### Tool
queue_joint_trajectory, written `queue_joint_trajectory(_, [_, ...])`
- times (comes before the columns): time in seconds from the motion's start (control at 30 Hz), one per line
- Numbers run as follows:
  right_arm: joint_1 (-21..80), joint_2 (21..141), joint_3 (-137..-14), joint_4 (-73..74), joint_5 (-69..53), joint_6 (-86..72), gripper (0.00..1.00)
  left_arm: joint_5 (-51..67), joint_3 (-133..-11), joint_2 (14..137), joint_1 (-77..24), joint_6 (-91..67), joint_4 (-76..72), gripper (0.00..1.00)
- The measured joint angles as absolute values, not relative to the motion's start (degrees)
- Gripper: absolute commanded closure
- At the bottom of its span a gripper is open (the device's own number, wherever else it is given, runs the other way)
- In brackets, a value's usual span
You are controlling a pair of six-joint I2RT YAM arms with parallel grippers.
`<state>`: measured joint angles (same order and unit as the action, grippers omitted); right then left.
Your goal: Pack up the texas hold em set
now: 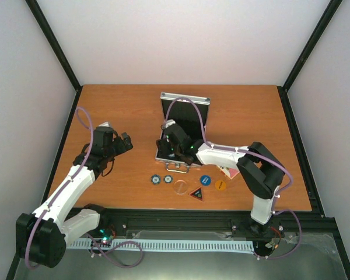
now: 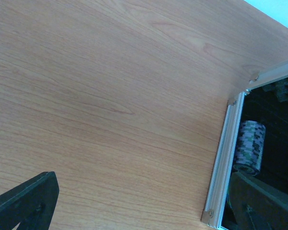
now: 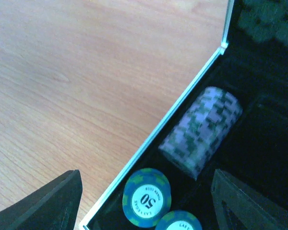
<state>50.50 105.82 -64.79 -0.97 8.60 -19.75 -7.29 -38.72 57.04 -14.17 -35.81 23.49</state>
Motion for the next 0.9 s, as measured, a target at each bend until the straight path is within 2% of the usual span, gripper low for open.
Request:
queue_joint_trajectory(0.33, [46.65,104.20,-73.78,14.70,5.96,-19.27,0.25,-7.40,-41.93,58.67,-14.17,-35.81,26.17,0.00])
queue_joint_trajectory(0.63, [41.25,104.53,-83.90,33.67,-3.77,-13.54,0.31,-6.83,-64.40,66.67,-14.13,-33.36,32.97,0.00])
queue_joint_trajectory(0.9, [39.55,113.89,-89.86,42.11,-15.07,-6.35,0.33,-4.32,-66.52,72.58,-14.13,-32.73,37.10,0.00])
